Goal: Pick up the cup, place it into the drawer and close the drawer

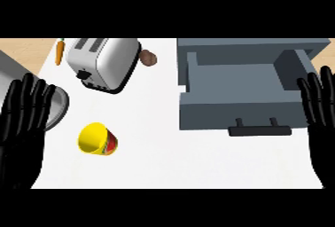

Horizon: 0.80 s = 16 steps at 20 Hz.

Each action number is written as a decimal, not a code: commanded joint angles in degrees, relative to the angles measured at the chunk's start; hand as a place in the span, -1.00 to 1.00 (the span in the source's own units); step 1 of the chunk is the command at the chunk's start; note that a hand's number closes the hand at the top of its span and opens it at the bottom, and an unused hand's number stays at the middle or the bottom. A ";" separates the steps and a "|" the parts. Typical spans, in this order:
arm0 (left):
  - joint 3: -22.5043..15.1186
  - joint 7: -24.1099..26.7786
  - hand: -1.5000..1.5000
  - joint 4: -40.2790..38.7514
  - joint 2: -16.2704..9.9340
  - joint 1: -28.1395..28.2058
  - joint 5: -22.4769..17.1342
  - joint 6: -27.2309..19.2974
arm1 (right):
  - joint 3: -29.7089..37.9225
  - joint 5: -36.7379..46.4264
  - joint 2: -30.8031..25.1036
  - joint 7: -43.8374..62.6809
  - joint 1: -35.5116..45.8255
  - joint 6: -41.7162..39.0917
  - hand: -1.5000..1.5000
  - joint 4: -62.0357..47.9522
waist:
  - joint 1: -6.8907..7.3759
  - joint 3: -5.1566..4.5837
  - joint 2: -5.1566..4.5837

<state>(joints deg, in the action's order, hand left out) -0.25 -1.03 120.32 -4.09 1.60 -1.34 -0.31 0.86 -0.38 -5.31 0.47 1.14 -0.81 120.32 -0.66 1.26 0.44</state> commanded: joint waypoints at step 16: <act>5.52 -1.28 -1.00 -30.37 -21.53 -6.76 -42.91 46.91 | -2.89 -1.74 -1.24 2.23 1.74 -5.35 -1.00 -7.45 | 0.37 -1.28 -0.55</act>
<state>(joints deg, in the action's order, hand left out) 3.39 -2.28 98.40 -23.17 -2.58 -41.42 40.20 -1.30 -2.85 -7.37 4.05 3.66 -5.85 114.88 -0.40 -0.08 -0.30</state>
